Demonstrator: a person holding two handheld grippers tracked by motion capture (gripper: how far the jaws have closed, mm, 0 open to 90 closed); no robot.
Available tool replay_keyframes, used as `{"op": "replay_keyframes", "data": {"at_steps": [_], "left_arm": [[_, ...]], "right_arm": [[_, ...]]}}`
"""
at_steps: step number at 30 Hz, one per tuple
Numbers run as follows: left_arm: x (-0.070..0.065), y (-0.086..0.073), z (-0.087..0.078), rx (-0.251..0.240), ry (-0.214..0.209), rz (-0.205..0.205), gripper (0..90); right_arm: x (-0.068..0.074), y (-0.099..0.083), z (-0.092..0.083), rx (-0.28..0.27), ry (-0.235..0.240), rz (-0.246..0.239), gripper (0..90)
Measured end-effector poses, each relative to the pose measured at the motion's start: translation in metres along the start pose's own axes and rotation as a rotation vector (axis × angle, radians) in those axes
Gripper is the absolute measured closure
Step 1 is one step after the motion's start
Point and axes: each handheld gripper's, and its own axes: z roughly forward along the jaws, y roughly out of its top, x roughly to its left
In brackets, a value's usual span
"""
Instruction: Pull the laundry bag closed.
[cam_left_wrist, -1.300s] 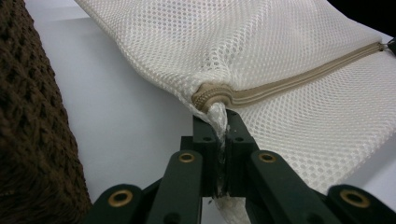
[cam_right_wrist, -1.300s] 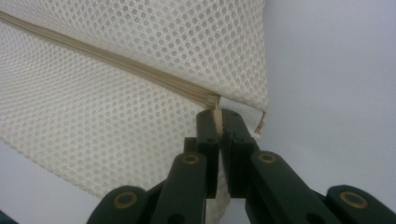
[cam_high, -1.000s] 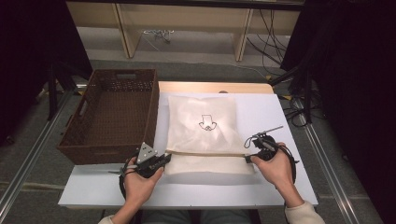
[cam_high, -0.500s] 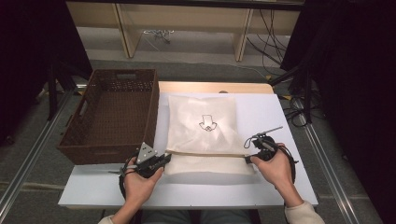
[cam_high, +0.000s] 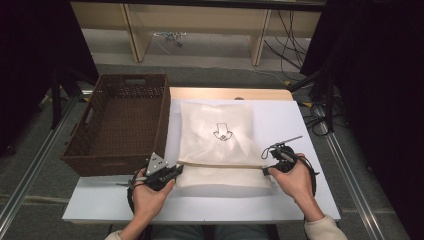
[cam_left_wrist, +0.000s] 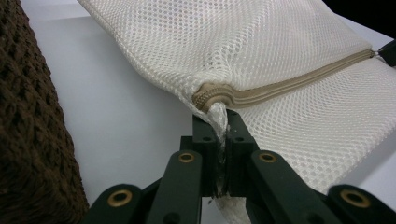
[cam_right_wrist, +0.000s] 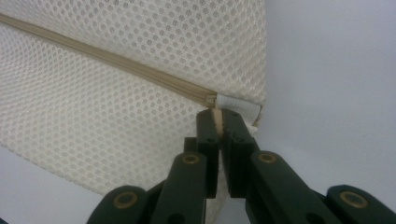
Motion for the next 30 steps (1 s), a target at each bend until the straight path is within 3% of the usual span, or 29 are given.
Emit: {"op": "replay_keyframes", "data": {"at_steps": [1, 2, 3, 7, 10, 13, 15, 19, 23, 24, 27, 28, 30], "left_arm": [[0.001, -0.001, 0.0, 0.011, 0.002, 0.001, 85.6], [0.001, -0.001, 0.0, 0.014, 0.002, 0.003, 85.5], [-0.001, -0.002, 0.001, 0.016, 0.004, 0.004, 85.4], [-0.003, -0.002, 0.001, 0.037, -0.002, 0.026, 83.3], [-0.003, -0.003, 0.002, 0.047, -0.002, 0.028, 81.2], [-0.004, -0.003, 0.002, 0.047, 0.002, 0.031, 79.6], [-0.003, -0.004, 0.001, 0.051, 0.008, 0.038, 76.9], [-0.004, -0.005, 0.0, 0.046, 0.019, 0.047, 69.1], [-0.003, -0.003, -0.003, 0.034, 0.041, 0.07, 57.8], [-0.003, -0.003, -0.004, 0.03, 0.047, 0.074, 54.5], [-0.002, -0.001, -0.007, 0.015, 0.06, 0.101, 46.8], [-0.003, -0.001, -0.009, 0.01, 0.063, 0.108, 44.3], [-0.004, -0.001, -0.011, 0.0, 0.062, 0.118, 39.9]], "right_arm": [[0.001, 0.0, 0.0, 0.007, 0.004, 0.018, 87.9], [-0.004, 0.0, 0.003, -0.021, 0.013, -0.039, 87.8], [-0.003, 0.0, 0.003, 0.002, 0.014, -0.021, 87.7], [-0.001, 0.0, 0.005, -0.014, -0.002, -0.07, 87.4], [0.008, 0.0, 0.001, -0.037, -0.018, -0.067, 83.5], [0.016, 0.001, 0.0, -0.048, -0.025, -0.096, 78.9], [0.019, 0.001, 0.001, -0.093, 0.005, -0.148, 75.4], [0.024, 0.001, -0.001, -0.135, 0.05, -0.189, 67.8], [0.021, 0.002, -0.006, -0.173, 0.116, -0.197, 61.6], [0.02, 0.002, -0.01, -0.183, 0.115, -0.162, 60.1], [0.013, 0.002, -0.016, -0.236, 0.112, -0.157, 55.2], [0.011, 0.002, -0.018, -0.251, 0.113, -0.135, 52.8], [0.005, 0.001, -0.022, -0.28, 0.095, -0.154, 48.9]]}}
